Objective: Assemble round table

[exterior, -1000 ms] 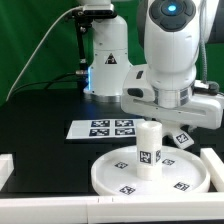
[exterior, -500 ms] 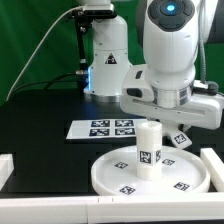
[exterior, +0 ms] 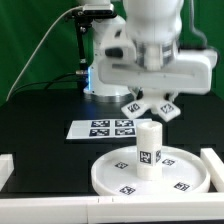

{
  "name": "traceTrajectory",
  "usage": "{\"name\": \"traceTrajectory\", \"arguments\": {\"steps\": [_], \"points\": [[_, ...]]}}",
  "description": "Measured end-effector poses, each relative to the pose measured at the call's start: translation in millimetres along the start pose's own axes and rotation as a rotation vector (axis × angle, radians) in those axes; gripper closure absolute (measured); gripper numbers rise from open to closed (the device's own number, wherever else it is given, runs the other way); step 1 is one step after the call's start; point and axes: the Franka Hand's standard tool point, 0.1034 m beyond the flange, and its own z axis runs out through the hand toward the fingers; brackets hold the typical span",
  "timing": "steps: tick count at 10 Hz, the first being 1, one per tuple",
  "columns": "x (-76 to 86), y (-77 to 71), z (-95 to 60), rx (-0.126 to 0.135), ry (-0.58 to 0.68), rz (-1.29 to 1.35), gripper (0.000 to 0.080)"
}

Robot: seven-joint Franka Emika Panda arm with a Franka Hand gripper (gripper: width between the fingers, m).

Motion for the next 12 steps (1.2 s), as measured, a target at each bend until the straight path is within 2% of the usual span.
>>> {"name": "traceTrajectory", "arguments": {"steps": [1,2,3,5,6,7,8,9,10,12], "points": [[-0.2,-3.7,-19.1,0.005,0.044,-0.005,0.0351],[-0.8,-12.9,-28.8,0.012,0.107,0.025,0.0351],[-6.8,-17.4,-16.3,0.012,0.131,0.051,0.0351],[1.7,-24.2,-17.6,0.049,0.285,0.038,0.0351],[5.4,-26.1,-17.4,0.053,0.361,0.017,0.0351],[15.6,-22.2,-21.8,0.031,0.418,-0.016,0.0351],[23.5,-22.6,-37.0,0.024,0.452,-0.034,0.0351],[36.6,-24.0,-55.4,0.003,0.527,-0.079,0.0351],[44.7,-20.4,-59.1,-0.028,0.574,-0.119,0.0351],[54.2,-11.2,-60.6,-0.052,0.574,-0.149,0.0351]]}}
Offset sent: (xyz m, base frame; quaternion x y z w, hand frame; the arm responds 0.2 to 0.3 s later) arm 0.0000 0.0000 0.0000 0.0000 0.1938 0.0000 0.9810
